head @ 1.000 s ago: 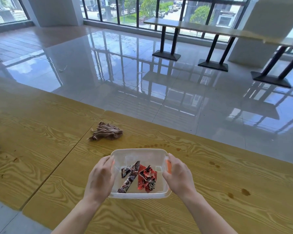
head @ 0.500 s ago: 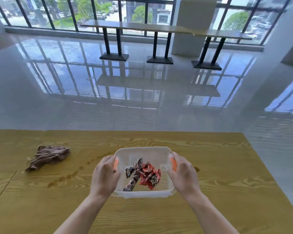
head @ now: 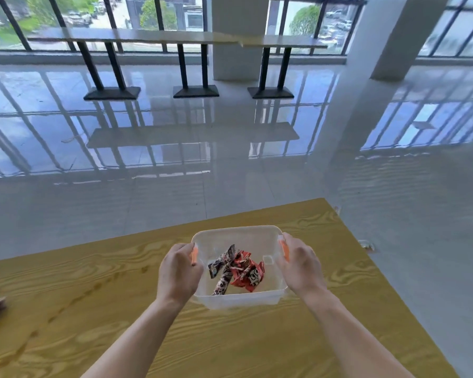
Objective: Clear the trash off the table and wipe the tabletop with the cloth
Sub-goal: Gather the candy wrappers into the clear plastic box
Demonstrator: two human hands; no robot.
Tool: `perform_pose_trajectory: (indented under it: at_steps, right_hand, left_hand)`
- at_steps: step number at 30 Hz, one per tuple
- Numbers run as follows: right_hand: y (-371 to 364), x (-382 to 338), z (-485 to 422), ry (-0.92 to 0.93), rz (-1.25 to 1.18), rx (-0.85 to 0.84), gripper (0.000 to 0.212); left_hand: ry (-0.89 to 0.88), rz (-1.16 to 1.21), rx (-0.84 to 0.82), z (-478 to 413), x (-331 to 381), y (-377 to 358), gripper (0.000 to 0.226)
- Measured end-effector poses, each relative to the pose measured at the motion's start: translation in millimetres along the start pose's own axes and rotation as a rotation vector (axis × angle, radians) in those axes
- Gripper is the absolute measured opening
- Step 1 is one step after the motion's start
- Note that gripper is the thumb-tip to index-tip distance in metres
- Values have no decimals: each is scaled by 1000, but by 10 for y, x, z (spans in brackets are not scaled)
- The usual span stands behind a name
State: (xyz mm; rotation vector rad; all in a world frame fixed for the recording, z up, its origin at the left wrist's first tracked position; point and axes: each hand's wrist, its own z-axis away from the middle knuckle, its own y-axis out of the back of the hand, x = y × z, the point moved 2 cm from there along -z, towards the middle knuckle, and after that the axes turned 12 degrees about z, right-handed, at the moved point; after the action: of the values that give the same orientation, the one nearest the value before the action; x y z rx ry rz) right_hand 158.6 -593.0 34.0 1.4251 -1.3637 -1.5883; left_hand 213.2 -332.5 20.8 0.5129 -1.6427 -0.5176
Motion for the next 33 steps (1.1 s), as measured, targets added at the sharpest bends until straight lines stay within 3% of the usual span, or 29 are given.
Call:
perform_pose_trajectory:
  at_steps: [11,24,28,33]
  right_hand:
    - [-55,657,-1223,7,88,-44,10]
    - [-124,945,-1997,15,45,-43,21]
    - [-232,1043,-2004,-11,38,-46,18]
    - [-251,1047,-1993,-17,41,-67,11]
  left_hand:
    - [126,82,-53,-815,381,-950,20]
    - [112,69,-41,-1368,612,-1429,35]
    - [65,66,-43,-1360,600,-1481,18]
    - [66,87,-64,-1317,599,-1497,15]
